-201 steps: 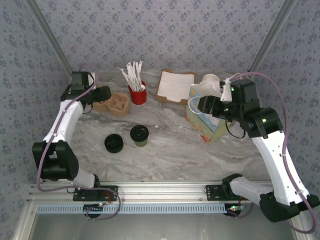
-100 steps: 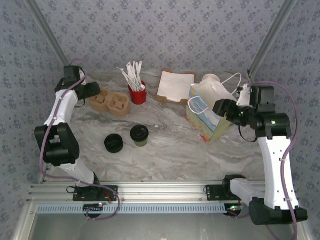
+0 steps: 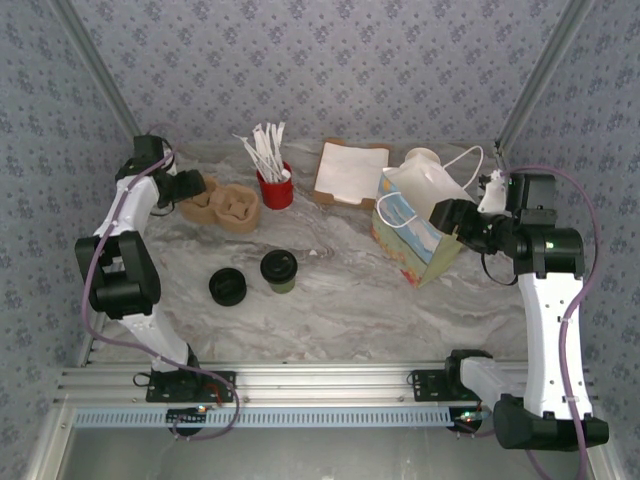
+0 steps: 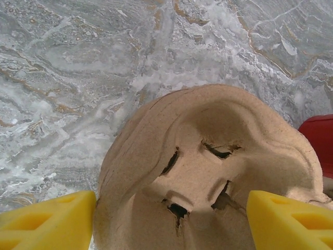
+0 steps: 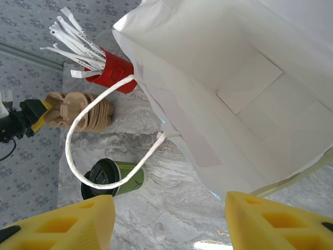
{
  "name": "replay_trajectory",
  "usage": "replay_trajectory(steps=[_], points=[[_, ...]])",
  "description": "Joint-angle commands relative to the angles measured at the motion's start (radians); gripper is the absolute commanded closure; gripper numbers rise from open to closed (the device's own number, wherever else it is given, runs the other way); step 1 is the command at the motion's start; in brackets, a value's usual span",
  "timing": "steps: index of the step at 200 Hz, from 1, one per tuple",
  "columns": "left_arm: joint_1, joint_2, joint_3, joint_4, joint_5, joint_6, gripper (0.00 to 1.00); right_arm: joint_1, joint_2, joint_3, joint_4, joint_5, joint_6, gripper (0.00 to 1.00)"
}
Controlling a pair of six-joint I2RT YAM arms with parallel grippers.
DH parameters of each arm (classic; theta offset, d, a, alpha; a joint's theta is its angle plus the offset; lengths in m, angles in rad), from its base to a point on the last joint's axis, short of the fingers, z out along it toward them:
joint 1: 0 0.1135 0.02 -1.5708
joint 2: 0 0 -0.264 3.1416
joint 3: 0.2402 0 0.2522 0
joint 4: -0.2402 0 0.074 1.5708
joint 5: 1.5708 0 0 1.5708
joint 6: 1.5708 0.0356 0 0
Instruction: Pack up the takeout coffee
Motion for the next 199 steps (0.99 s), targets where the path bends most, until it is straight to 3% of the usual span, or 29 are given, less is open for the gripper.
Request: replay_trajectory(steps=[1, 137, 199], points=[[0.006, 0.001, 0.03, -0.01, 0.041, -0.003, 0.24, -0.01, -0.013, -0.017, -0.013, -0.03, -0.018, 0.4], [0.009, -0.106, -0.062, 0.06, 0.151, -0.057, 0.26, -0.017, -0.02, -0.056, 0.016, -0.038, -0.012, 0.4], [0.028, -0.091, -0.081, 0.079, 0.187, -0.087, 0.59, -0.02, -0.029, -0.062, 0.017, -0.035, -0.01, 0.4]])
